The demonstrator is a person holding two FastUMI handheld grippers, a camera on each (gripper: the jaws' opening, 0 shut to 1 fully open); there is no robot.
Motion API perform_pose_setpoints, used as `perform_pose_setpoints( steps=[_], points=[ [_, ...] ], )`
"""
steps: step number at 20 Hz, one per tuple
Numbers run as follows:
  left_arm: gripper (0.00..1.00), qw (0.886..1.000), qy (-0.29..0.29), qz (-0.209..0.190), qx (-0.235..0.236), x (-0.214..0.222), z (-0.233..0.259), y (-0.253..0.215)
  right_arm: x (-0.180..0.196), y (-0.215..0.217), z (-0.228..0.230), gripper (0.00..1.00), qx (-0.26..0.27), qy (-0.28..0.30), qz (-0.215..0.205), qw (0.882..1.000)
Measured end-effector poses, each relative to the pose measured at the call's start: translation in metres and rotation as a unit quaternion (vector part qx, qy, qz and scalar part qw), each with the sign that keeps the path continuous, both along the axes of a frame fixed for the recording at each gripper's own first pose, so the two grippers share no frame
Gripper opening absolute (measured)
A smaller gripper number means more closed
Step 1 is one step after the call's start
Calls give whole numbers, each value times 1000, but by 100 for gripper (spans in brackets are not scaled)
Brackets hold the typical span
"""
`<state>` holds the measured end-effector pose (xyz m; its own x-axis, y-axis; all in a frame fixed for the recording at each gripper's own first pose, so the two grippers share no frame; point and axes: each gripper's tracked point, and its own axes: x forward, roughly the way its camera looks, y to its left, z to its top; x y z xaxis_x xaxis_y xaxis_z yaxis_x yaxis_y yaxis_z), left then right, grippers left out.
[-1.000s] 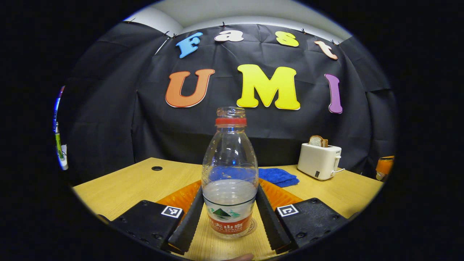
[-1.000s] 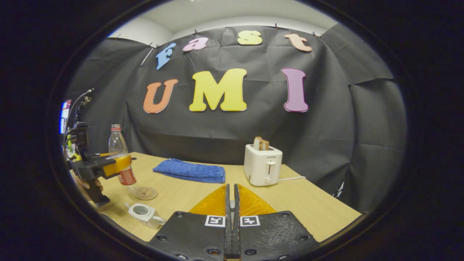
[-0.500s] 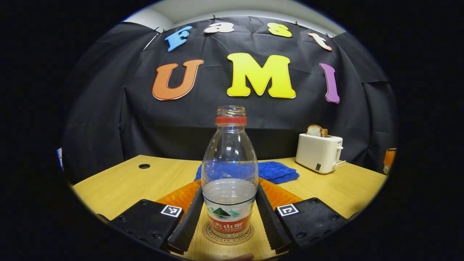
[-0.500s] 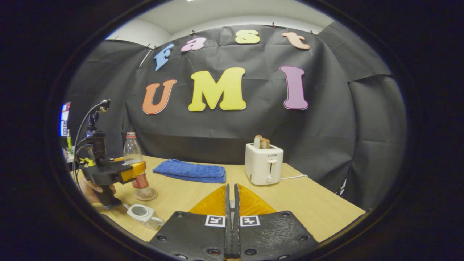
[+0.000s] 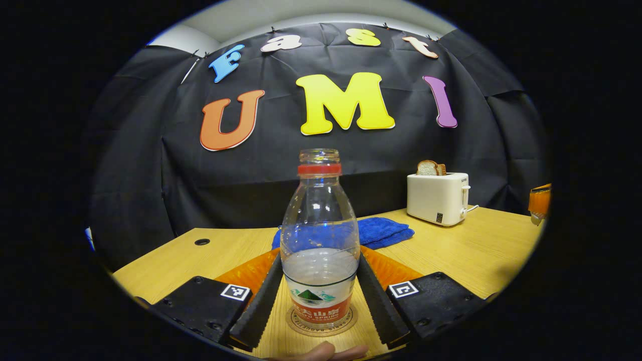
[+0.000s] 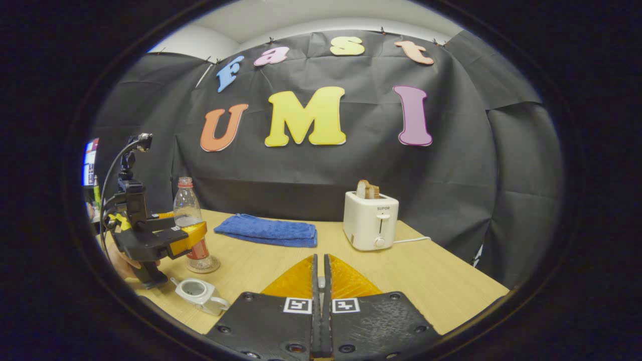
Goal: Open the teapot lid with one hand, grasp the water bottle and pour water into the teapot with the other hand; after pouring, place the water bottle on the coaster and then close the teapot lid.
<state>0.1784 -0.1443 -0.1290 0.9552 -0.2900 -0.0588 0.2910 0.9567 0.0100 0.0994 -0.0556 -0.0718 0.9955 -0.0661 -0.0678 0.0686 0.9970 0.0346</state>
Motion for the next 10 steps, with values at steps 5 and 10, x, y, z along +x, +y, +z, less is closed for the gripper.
perform_pose_setpoints(
  steps=[5, 10],
  points=[
    [99, 1000, -2, -15, -4, -17, 14, 3, 1, 5, -3, 0, -3, 1, 3, 1000],
    [99, 1000, 2, 10, 11, -43, 33, 29, -1, 15, -1, 0, -12, 1, 7, 1000]
  ],
)
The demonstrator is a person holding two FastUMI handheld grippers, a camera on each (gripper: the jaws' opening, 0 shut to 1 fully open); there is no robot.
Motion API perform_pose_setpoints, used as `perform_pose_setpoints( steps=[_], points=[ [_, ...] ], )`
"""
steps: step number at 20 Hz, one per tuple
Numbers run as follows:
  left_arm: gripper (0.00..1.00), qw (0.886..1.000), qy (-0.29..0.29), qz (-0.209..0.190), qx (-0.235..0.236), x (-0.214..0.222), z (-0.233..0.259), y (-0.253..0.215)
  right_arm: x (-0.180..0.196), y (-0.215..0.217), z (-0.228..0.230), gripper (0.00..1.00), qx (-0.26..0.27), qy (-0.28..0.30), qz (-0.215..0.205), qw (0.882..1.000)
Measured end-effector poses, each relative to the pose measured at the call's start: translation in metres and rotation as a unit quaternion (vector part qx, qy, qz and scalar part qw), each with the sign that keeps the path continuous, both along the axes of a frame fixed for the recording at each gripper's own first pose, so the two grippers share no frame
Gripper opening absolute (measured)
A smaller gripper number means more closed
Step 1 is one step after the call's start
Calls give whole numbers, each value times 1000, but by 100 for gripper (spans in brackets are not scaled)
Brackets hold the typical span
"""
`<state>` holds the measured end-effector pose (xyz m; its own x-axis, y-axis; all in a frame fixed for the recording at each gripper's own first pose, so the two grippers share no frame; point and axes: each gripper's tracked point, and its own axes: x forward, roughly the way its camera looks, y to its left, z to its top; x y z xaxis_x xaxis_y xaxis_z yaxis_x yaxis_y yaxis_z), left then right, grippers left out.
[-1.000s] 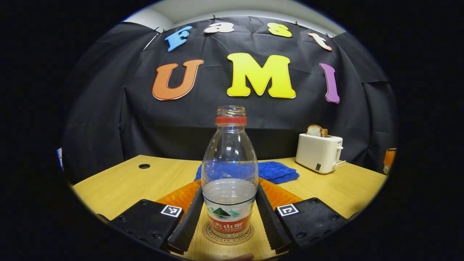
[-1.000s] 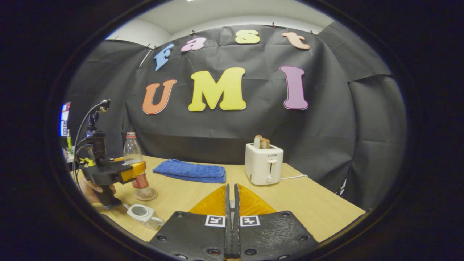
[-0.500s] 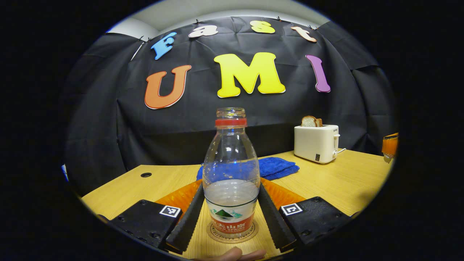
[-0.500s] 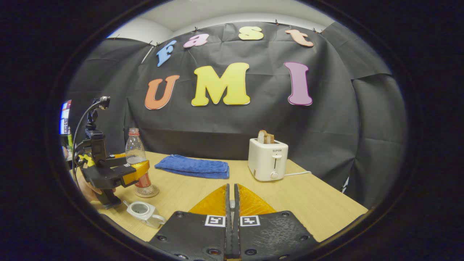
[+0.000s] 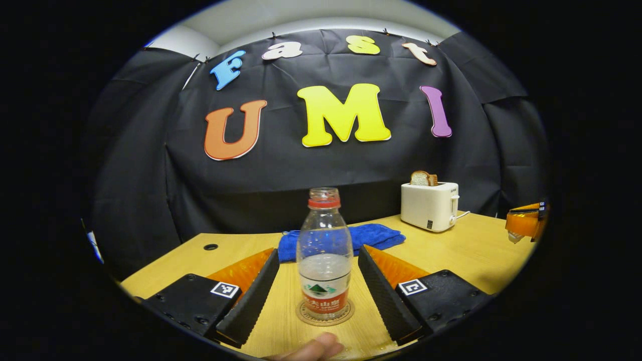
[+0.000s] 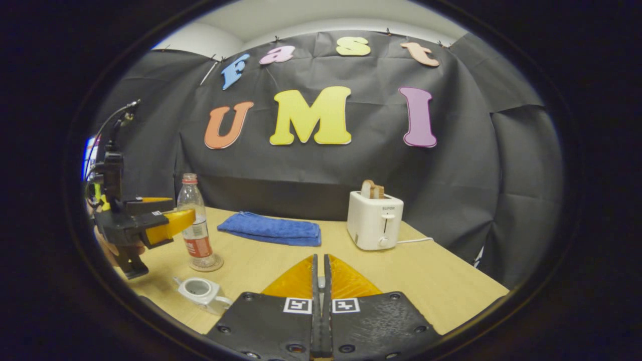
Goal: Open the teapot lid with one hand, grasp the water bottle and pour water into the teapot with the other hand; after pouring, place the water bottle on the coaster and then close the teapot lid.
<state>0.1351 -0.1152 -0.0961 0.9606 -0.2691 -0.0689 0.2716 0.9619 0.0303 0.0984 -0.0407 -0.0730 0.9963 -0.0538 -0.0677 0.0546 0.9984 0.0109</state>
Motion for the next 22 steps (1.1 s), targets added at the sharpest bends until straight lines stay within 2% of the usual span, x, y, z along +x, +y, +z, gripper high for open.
perform_pose_setpoints(
  steps=[6, 9, 10, 13, 15, 18, 20, 22],
  points=[
    [99, 1000, 4, 14, 1, -48, 10, 25, -1, 23, -7, 0, -5, 15, 23, 1000],
    [96, 1000, -3, 18, 5, -75, 14, 37, 1, 31, -14, 0, 13, 29, 37, 999],
    [99, 1000, -4, 20, 9, -82, 13, 41, 1, 33, -17, 0, 12, 32, 38, 999],
    [98, 999, -2, 51, 7, -104, 18, 61, 0, 37, -20, 0, 8, 34, 36, 999],
    [98, 999, -3, 48, 4, -120, 25, 62, -1, 42, -19, 0, 11, 27, 31, 999],
    [98, 999, -10, 46, 23, -132, 35, 73, -5, 58, -18, 0, 7, 19, 41, 999],
    [98, 997, -17, 68, 43, -134, 46, 99, -7, 71, -16, 0, 11, 15, 51, 999],
    [98, 998, -2, 59, 21, -131, 50, 103, -9, 90, -15, 0, 11, 16, 69, 997]
  ],
)
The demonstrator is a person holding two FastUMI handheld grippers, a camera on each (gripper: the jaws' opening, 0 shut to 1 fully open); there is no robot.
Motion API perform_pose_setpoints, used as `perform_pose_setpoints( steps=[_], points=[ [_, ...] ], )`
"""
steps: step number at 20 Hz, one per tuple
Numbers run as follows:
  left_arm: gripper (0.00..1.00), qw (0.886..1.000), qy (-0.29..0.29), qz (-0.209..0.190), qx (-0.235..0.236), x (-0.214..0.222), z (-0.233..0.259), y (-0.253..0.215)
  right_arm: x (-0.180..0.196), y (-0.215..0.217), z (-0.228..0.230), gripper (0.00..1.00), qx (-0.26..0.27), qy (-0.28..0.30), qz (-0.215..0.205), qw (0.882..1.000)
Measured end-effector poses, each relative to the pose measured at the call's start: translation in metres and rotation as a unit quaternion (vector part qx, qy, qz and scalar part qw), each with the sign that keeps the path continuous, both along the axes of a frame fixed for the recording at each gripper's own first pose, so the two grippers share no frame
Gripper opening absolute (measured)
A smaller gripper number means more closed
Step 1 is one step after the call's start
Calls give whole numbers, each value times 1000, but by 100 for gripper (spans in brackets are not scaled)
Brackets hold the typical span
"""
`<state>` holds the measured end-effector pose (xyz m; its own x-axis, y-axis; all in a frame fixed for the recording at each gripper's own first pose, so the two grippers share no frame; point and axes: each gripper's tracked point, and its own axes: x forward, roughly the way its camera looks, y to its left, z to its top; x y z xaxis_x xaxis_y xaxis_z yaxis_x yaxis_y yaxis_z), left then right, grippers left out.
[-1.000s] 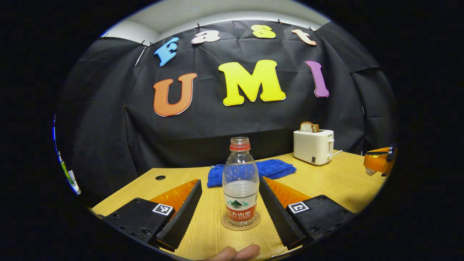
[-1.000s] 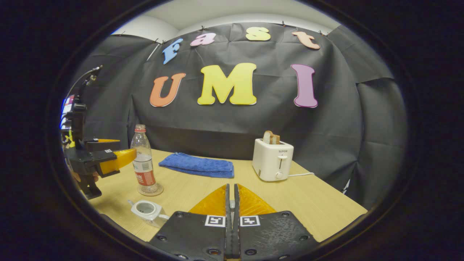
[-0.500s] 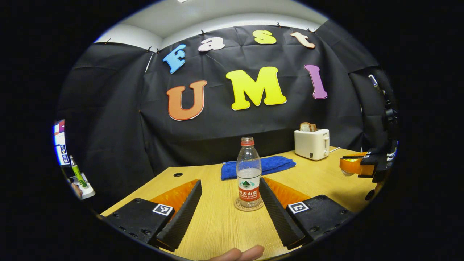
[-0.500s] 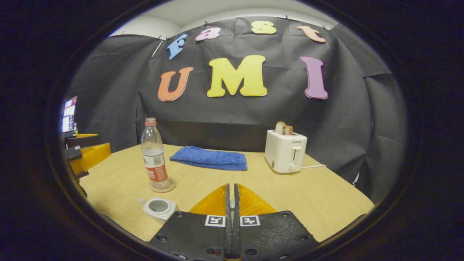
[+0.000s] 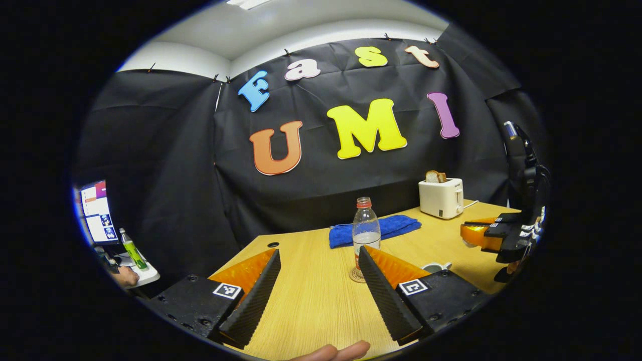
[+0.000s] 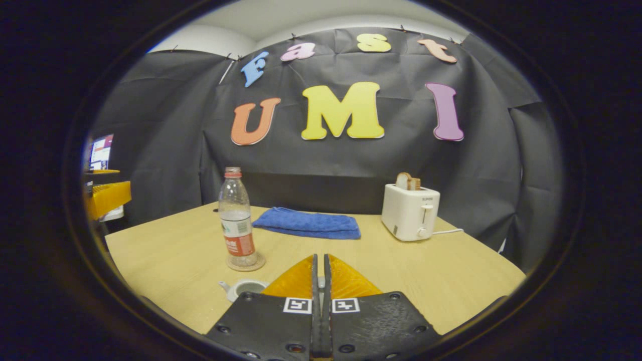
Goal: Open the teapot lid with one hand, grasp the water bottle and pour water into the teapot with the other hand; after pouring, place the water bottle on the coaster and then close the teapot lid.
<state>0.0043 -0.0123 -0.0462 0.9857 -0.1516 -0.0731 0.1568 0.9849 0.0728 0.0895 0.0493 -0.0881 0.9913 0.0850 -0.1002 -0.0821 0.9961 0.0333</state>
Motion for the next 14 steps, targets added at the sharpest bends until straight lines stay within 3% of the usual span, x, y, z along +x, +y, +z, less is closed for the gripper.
perform_pose_setpoints(
  steps=[5, 14],
  points=[
    [98, 999, 18, -13, -26, 0, 4, 5, 1, 43, 6, 0, -14, -6, 32, 999],
    [98, 999, 34, -17, -37, 6, 1, 12, 17, 79, -27, 1, 36, 43, 66, 996]
  ],
)
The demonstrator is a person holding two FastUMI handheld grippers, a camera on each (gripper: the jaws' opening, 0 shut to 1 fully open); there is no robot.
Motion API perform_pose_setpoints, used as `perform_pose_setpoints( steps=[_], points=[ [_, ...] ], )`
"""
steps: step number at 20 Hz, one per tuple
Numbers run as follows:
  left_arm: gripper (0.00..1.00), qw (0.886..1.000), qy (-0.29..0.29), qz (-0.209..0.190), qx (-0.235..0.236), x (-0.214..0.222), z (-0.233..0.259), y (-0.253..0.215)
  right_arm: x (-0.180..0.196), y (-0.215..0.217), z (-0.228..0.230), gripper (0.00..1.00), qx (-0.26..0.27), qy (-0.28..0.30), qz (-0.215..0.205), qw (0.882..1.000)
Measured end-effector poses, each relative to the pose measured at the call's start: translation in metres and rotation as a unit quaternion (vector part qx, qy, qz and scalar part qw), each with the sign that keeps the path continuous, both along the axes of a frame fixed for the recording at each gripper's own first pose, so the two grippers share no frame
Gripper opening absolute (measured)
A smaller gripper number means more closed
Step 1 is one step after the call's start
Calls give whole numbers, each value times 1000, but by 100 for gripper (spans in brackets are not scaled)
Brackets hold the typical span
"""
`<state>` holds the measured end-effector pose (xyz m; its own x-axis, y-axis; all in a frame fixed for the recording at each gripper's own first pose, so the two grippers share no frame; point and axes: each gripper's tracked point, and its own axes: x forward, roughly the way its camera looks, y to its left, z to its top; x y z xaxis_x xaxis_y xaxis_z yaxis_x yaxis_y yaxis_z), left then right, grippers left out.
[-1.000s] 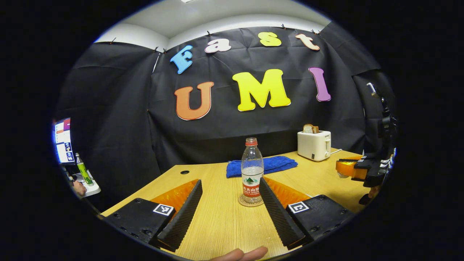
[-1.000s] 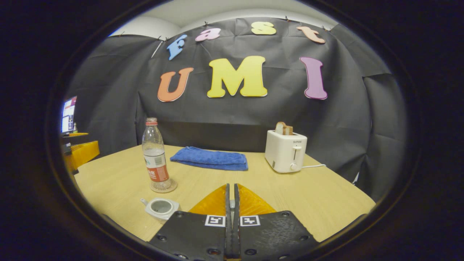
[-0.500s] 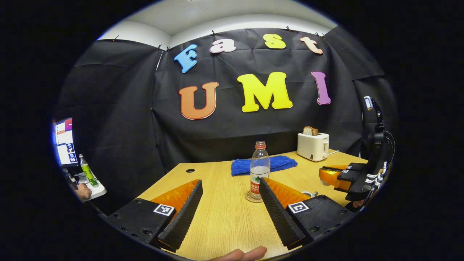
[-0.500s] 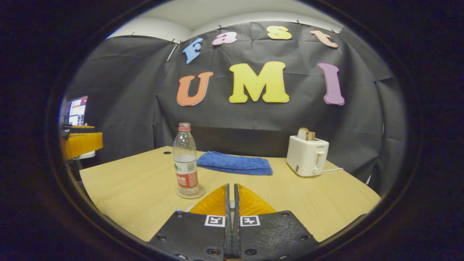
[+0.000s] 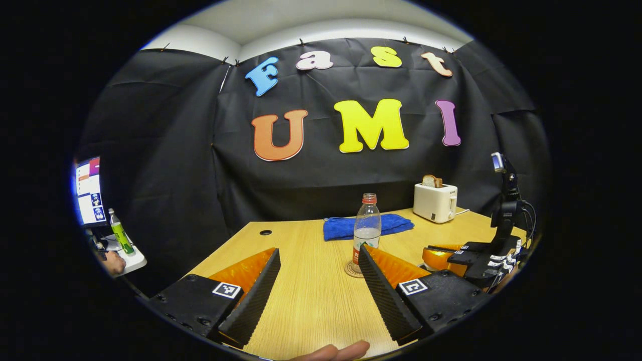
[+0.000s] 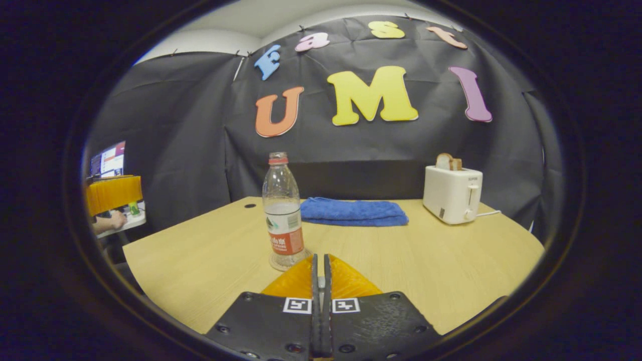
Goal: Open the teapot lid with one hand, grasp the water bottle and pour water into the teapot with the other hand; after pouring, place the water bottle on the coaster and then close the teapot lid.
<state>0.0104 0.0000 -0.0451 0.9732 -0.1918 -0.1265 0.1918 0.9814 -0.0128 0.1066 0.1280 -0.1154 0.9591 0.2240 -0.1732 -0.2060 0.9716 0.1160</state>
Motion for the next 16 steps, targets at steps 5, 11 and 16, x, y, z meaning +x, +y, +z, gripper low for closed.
perform_pose_setpoints(
  steps=[5, 11, 16],
  points=[
    [98, 1000, 5, -4, 6, 1, -3, -3, 7, 4, -4, 2, 3, 3, 0, 1000],
    [98, 1000, 10, -21, 0, 2, -6, -11, 12, 11, -10, 2, 1, 9, 5, 1000],
    [98, 1000, 14, -21, -1, 5, -10, -8, 14, 7, -10, 3, 0, 7, -4, 1000]
  ],
)
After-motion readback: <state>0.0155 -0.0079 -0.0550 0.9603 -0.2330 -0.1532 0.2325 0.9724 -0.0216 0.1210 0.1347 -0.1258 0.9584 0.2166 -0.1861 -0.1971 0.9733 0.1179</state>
